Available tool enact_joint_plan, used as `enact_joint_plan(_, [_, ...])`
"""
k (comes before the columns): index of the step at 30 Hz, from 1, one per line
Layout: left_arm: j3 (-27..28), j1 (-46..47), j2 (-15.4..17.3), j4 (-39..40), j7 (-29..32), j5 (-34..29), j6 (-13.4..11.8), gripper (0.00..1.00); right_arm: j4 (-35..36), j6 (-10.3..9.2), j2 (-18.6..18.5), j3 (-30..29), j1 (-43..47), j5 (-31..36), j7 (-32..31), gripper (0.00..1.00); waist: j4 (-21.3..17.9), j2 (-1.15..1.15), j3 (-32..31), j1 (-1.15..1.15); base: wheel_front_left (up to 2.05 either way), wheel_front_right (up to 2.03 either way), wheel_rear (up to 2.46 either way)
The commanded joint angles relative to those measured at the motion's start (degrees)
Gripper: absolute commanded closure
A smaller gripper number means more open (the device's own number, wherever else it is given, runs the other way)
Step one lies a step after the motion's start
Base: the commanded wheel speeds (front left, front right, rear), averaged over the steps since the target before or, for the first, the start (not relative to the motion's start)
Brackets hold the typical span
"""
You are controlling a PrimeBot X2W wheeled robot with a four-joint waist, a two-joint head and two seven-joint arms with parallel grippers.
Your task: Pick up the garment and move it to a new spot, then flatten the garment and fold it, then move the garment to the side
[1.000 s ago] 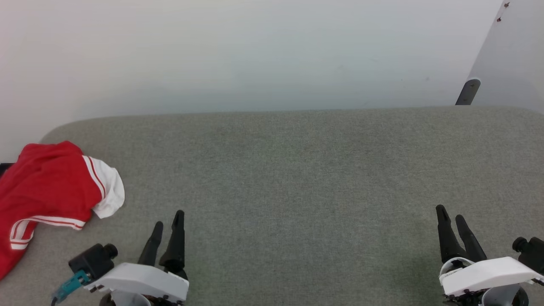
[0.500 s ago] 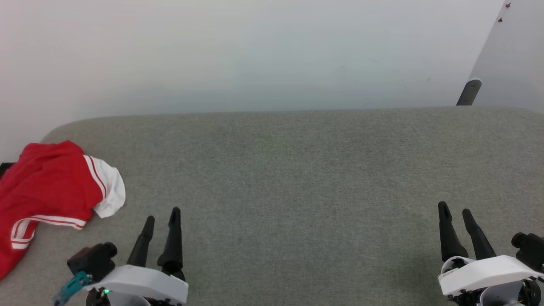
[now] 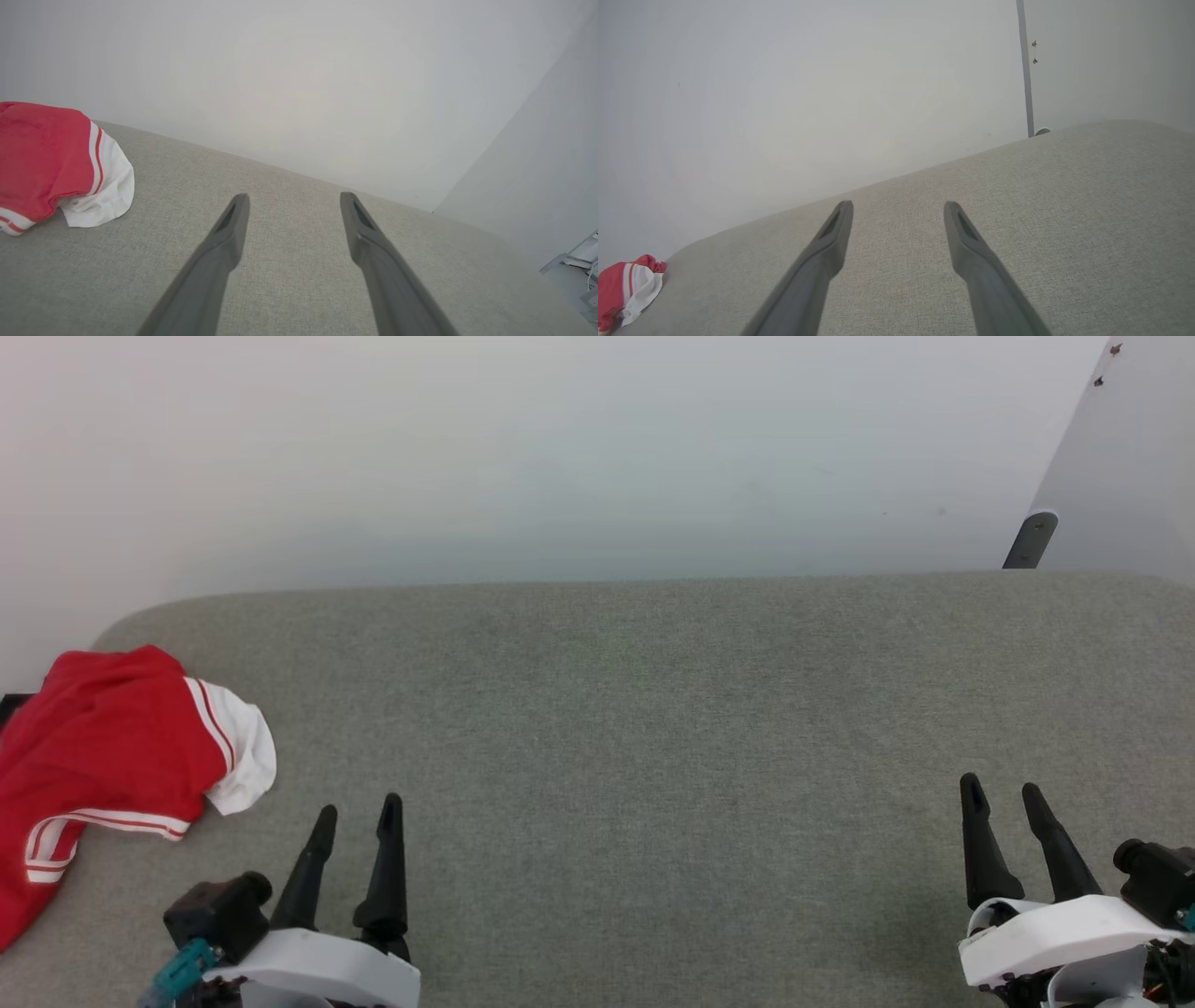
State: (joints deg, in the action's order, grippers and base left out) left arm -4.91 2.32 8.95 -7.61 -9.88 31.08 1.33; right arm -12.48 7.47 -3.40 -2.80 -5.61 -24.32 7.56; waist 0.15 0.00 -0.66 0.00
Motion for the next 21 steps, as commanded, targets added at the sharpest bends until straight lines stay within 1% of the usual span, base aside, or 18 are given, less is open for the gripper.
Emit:
enact_joint_plan(1, [0.1,0.2,0.0,0.7,-0.5,-1.3,0.3,0.0,0.7,0.03,-0.1,0.1,-1.2,1.3,0.3,0.0,0.0,0.0,0.0,0.0,0.0,0.0,0.0])
enact_joint_plan(9, [0.2,-0.2,-0.2,0.6,-1.7,-6.0,1.2,0.0,1.0,0.03,-0.1,0.0,-1.3,6.1,1.3,0.0,0.0,0.0,-0.1,0.0,0.0,0.0,0.0])
enact_joint_plan(21, [0.3,-0.6,-0.6,0.8,-3.1,-11.6,1.7,0.0,1.3,0.04,-0.1,-0.3,-1.0,12.2,2.5,0.0,0.1,0.0,-0.2,0.0,0.0,0.0,0.0])
